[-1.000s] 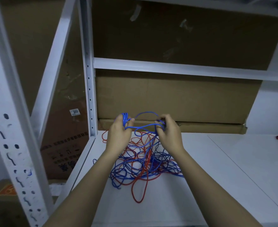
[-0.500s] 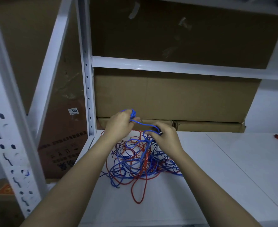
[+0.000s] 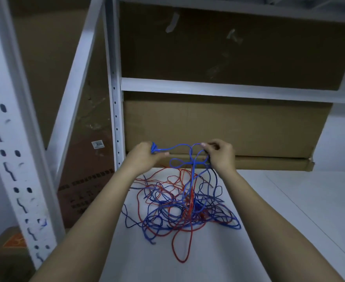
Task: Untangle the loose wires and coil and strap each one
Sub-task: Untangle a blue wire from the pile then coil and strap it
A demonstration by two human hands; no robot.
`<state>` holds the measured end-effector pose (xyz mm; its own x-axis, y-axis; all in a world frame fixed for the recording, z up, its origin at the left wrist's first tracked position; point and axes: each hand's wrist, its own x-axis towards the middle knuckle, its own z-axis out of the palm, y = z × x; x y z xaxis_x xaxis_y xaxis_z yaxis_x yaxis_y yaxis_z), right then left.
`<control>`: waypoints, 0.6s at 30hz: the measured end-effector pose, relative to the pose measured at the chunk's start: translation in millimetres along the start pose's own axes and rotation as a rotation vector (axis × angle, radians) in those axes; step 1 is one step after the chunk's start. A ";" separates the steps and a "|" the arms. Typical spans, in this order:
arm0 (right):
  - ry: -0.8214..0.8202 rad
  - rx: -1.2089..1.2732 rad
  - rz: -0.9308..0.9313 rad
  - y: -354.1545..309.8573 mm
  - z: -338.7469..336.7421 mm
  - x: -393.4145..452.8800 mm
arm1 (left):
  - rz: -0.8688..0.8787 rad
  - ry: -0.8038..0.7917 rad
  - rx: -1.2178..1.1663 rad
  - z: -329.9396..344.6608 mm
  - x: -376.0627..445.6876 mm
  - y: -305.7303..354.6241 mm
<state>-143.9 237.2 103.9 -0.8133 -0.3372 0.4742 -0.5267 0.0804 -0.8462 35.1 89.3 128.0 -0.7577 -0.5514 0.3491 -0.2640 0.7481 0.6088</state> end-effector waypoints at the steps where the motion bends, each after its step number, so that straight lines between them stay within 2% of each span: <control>1: 0.033 -0.017 0.012 2.4 1.0 5.1 | 0.014 -0.101 -0.066 -1.6 -2.3 1.2; 3: -0.024 -0.183 -0.024 7.8 1.8 8.7 | 0.009 -0.325 -0.194 -3.8 -8.2 6.2; 5: -0.104 -0.275 -0.055 11.1 3.9 5.8 | 0.002 -0.424 -0.399 -3.1 -12.5 12.6; 10: -0.271 -0.345 -0.187 14.6 10.0 -9.9 | -0.073 -0.288 -1.022 4.7 -8.4 24.9; 13: -0.295 -0.342 -0.264 21.8 9.6 -27.3 | -0.105 -0.148 -1.316 10.2 -2.2 30.8; 15: -0.315 -0.413 -0.325 29.4 9.7 -37.8 | -0.100 -0.082 -1.425 15.9 0.2 34.1; 18: -0.352 -0.495 -0.383 36.0 7.8 -52.2 | -0.064 0.010 -1.421 28.8 4.8 33.7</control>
<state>-118.5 250.4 46.7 -0.4648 -0.7025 0.5389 -0.8774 0.2836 -0.3870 5.4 122.5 129.6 -0.7615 -0.5768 0.2956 0.5218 -0.2750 0.8075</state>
